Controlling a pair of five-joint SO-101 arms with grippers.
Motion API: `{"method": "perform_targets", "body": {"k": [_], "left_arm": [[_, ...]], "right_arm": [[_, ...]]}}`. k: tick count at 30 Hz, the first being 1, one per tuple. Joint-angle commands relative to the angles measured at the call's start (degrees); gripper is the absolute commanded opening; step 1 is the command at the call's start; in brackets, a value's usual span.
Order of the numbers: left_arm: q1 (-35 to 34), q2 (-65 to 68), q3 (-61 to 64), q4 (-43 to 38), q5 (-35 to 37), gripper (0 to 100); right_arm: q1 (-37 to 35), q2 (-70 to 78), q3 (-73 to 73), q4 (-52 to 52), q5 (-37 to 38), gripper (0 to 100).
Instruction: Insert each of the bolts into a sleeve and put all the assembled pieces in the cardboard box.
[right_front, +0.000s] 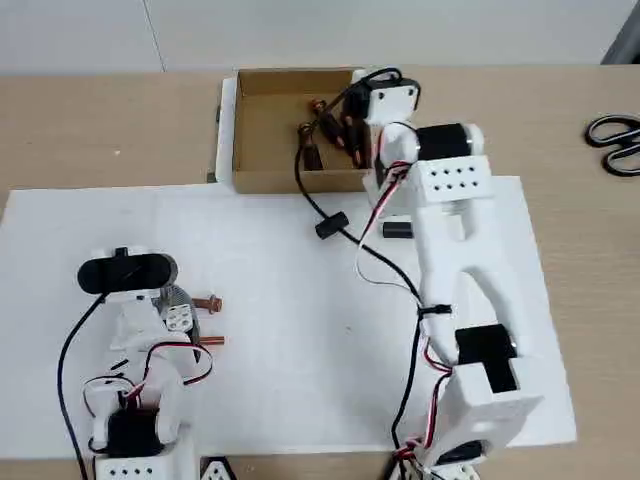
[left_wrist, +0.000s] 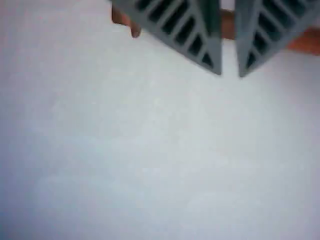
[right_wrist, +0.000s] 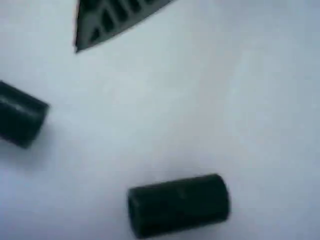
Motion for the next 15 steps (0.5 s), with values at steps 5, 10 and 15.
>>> {"method": "perform_targets", "body": {"k": [5,10,15], "left_arm": [[-0.3,-0.5,-2.4,0.4,0.6,1],[-0.3,-0.5,-2.3,0.4,0.8,1],[-0.3,-0.5,-2.3,0.4,0.6,1]], "right_arm": [[0.6,4.0,-2.6,-0.6,10.5,25.2],[0.3,4.8,-2.6,-2.8,16.8,25.2],[0.6,5.2,-2.5,-5.1,24.5,25.2]]}}
